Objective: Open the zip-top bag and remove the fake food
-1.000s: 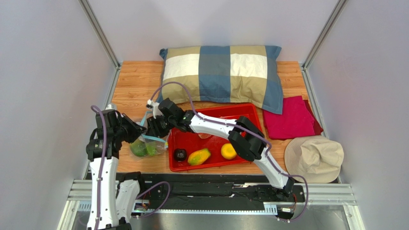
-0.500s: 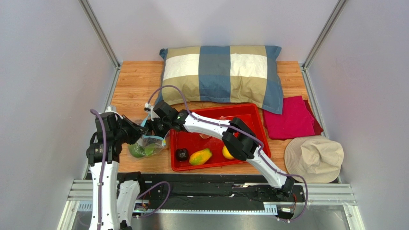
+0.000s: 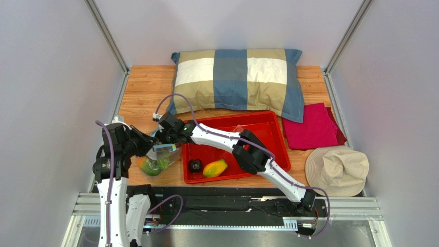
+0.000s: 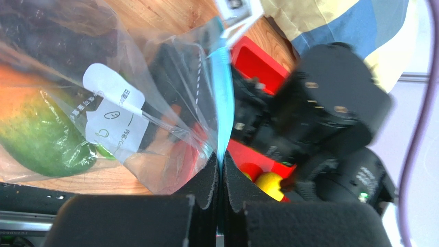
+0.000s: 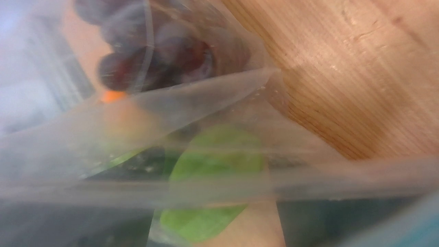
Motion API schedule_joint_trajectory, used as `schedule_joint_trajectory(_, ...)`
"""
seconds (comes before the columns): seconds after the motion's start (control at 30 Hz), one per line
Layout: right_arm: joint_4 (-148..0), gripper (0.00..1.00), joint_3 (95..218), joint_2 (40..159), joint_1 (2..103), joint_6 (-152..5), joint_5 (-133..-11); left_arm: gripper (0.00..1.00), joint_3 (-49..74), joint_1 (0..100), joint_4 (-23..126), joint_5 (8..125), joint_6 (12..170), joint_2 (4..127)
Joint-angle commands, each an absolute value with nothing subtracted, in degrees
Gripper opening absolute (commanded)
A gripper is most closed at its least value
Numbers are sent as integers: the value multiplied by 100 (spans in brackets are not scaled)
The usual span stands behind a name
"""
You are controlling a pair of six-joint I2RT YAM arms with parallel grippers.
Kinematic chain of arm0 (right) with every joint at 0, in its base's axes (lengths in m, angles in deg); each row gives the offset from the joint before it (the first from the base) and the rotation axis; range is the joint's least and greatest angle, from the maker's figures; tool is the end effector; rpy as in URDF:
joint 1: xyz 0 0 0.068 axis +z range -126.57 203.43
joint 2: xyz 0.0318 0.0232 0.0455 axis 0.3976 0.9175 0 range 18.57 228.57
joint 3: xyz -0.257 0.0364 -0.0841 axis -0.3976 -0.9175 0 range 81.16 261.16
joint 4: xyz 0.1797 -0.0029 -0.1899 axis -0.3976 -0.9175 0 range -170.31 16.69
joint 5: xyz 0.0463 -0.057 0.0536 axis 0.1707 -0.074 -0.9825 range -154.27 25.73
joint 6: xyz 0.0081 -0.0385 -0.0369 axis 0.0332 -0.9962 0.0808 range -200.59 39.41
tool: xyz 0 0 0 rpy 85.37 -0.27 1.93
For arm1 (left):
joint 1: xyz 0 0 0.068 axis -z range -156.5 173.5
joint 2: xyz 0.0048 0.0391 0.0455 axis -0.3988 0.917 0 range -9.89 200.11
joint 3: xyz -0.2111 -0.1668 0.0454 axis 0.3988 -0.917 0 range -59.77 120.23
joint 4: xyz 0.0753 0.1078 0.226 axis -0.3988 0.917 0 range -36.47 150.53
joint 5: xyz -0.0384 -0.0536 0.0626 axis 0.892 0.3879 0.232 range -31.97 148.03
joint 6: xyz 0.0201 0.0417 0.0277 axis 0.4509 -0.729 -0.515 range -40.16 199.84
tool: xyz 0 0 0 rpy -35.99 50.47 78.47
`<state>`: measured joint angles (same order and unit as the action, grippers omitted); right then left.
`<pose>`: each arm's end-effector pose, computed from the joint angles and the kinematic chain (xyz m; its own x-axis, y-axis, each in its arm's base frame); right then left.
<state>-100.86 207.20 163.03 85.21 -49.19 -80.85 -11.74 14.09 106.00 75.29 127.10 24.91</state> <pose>0.2565 0.4995 0.1688 -0.7790 -0.3957 -0.4864 -0.6238 0.5677 0.5372 0.1119 0.0080 0.3103 -0.4752 -0.7898 -0.3878 -0.4106 0.5889 -0.6961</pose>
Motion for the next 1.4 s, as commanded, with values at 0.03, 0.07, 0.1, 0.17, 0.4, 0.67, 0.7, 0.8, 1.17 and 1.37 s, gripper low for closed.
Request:
schedule_joint_trajectory(0.03, -10531, 79, 20957, 16886, 8574, -5062, -7656, 0, -1126, 1419, 10592, 7816, 12783, 2421)
schedule_joint_trajectory(0.07, -10539, 78, 21009, 16930, 8583, -5053, -7657, 0, -1126, 1427, 10600, 7799, 12774, 2421)
schedule_joint_trajectory(0.1, -10600, 77, 21079, 16956, 8575, -5070, -7666, 0, -1135, 1419, 10601, 7807, 12765, 2421)
schedule_joint_trajectory(0.17, -10627, 69, 21133, 16992, 8574, -5140, -7719, 0, -1135, 1427, 10609, 7772, 12748, 2421)
schedule_joint_trajectory(0.4, -10136, 28, 20562, 16307, 8566, -5430, -8000, 0, -1170, 1419, 10680, 7623, 12642, 2403)
schedule_joint_trajectory(0.67, -9538, 0, 20202, 15385, 8425, -5765, -8536, 0, -1038, 1419, 11065, 7166, 12352, 2438)
schedule_joint_trajectory(0.7, -9250, 0, 20097, 15166, 8408, -5765, -8606, 0, -1012, 1419, 11119, 7009, 12335, 2447)
schedule_joint_trajectory(0.8, -8495, 0, 19578, 14717, 8328, -5598, -9036, 0, -924, 1419, 11268, 6745, 12299, 2464)
schedule_joint_trajectory(1.17, -6831, 0, 18400, 13688, 8293, -5651, -9371, 0, -634, 1419, 11681, 6384, 12282, 2412)
schedule_joint_trajectory(1.37, -7587, 0, 18705, 13415, 8092, -5071, -8748, 0, -773, 1419, 11761, 6419, 12133, 2351)
